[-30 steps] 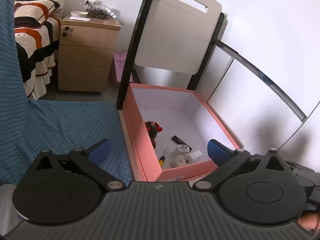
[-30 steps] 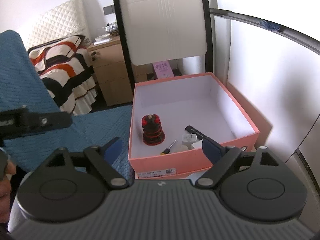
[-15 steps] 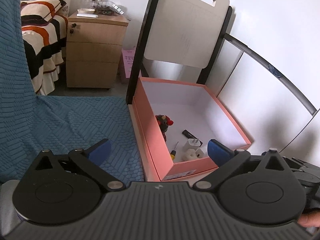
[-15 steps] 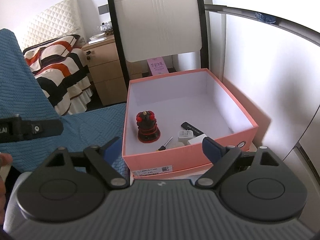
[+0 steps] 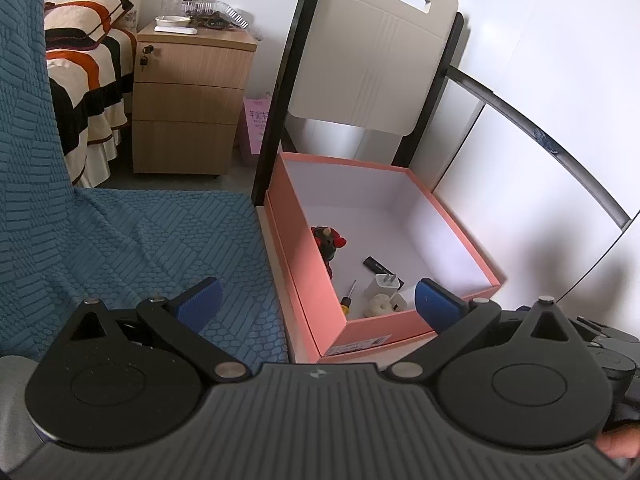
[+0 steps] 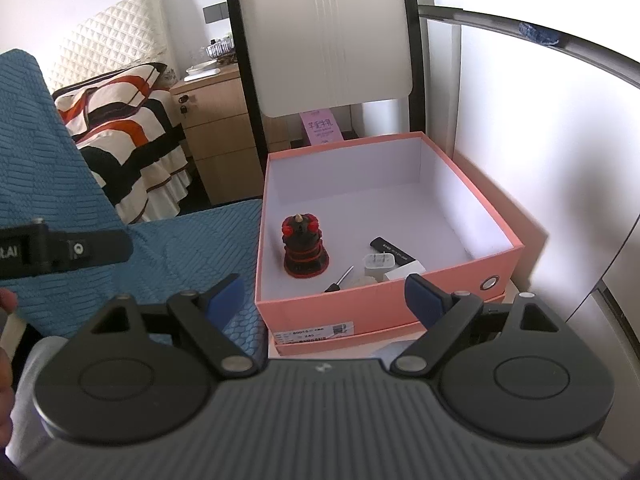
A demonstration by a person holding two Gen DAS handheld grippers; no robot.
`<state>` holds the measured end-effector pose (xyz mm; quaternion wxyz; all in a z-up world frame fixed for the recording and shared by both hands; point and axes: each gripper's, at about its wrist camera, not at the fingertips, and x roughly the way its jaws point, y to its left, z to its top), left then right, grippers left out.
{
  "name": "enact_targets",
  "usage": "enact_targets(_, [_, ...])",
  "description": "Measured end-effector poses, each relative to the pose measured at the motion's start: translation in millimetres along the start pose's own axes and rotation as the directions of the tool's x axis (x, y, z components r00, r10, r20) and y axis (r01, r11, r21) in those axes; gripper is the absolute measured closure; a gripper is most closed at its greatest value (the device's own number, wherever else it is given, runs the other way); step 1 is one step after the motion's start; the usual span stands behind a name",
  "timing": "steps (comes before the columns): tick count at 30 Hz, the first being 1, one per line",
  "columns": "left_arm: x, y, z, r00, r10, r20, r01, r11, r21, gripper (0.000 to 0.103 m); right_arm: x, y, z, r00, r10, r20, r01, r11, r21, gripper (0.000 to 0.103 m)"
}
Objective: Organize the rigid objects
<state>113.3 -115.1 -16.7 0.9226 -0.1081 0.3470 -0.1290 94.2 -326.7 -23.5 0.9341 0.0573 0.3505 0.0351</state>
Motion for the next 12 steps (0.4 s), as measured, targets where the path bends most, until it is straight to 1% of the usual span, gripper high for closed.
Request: enact_targets(12, [1.8, 1.4, 0.6, 1.0, 0.004, -0.003, -0.004, 1.0, -0.007, 0.0, 3.9, -0.3, -1.3, 1.0, 0.0, -0.009, 0.0, 1.0, 0.001, 0.014])
